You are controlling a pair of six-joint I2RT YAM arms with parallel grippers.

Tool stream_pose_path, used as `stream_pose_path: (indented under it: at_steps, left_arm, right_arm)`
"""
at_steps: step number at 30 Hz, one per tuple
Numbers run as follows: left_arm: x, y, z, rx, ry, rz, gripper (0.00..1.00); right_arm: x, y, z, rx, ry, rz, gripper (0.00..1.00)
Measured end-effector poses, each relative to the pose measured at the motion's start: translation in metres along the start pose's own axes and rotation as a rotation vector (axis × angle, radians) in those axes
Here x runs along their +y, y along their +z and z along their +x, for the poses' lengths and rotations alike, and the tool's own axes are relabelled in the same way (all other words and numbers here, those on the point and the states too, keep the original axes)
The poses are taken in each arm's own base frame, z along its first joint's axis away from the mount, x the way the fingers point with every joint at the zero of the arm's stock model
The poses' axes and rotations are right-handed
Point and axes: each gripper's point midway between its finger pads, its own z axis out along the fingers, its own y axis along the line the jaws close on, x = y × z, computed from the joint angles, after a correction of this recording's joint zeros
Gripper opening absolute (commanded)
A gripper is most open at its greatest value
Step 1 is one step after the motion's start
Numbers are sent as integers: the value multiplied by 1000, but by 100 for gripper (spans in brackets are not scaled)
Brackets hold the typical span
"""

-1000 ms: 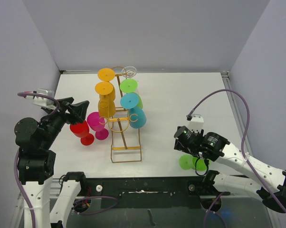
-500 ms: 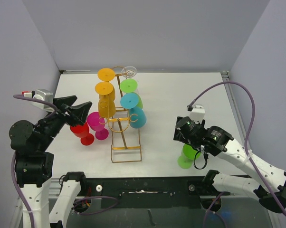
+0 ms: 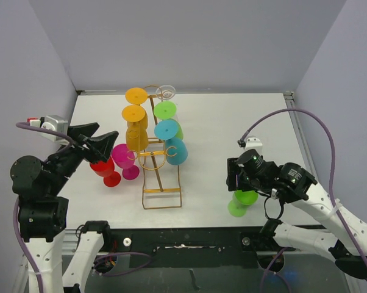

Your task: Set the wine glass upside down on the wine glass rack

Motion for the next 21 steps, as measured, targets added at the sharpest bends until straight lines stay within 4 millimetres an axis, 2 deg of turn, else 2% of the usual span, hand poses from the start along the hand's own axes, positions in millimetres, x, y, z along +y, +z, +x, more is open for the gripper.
stream_pose_path:
  at_steps: [5,7,14,18,20,21]
  left_arm:
    - [-1,-1,-1,-4,6,0,66]
    - [-1,-2,-1,-5,10,1,66]
    - [-2,-3,-3,-10,15,3,66]
    - [-7,-6,-14,-32,27,9,66]
    - [-11,-8,-22,-49,36,15,66]
    - [-12,-9,-24,-56,39,17,66]
  right_arm:
    - [2,9,45,180,-76,-46,56]
    - [1,12,59,235,-92,-44,51]
    - [-2,23,74,296,-124,-23,30]
    - [-1,36,79,334,-147,9,7]
    - [0,41,78,335,-155,21,0]
    - [-1,42,76,327,-163,27,0]
